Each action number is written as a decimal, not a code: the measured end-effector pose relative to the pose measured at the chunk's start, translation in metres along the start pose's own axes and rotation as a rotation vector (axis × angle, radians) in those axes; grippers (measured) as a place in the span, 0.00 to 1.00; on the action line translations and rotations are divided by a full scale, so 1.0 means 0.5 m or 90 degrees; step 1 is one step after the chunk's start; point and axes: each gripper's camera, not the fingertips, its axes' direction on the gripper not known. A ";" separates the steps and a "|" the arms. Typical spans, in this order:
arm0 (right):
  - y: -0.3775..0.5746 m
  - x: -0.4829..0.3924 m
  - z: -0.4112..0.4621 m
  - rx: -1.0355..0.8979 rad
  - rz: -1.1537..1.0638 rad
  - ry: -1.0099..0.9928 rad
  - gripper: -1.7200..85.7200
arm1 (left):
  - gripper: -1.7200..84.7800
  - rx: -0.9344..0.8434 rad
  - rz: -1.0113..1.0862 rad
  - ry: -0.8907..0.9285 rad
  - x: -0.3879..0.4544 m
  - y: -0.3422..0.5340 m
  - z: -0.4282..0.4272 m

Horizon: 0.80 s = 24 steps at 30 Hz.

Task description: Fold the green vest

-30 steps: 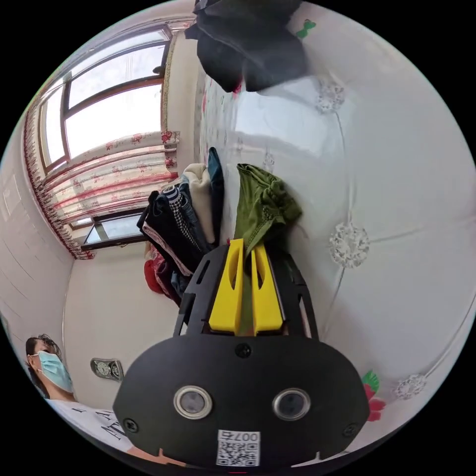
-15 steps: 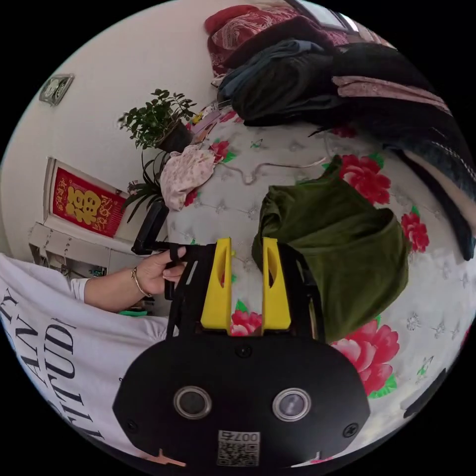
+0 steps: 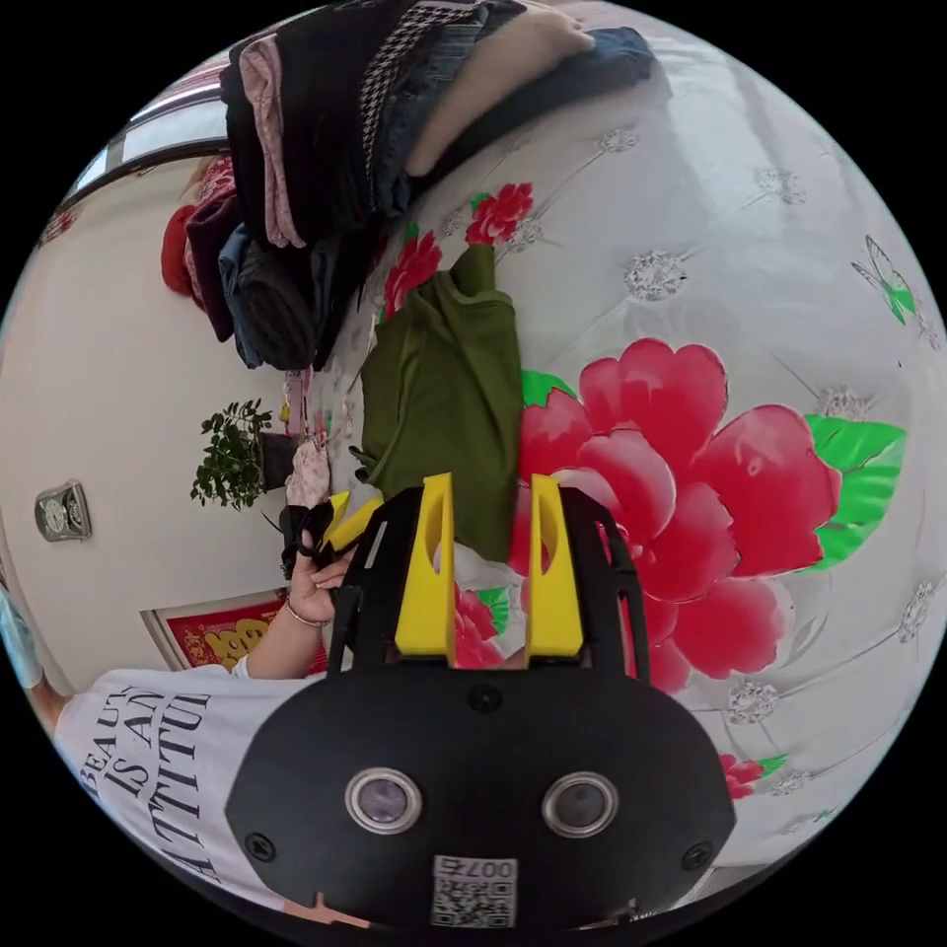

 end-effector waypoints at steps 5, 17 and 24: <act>-0.038 -0.005 0.041 -0.023 0.008 -0.046 0.07 | 0.07 -0.012 -0.023 -0.008 -0.026 -0.023 0.056; -0.291 -0.337 -0.204 0.001 -0.187 -0.226 0.03 | 0.01 0.074 0.234 0.159 0.310 -0.177 0.031; -0.423 -0.746 -0.552 0.207 -0.467 -0.255 0.03 | 0.01 0.196 0.578 0.187 0.760 -0.279 -0.023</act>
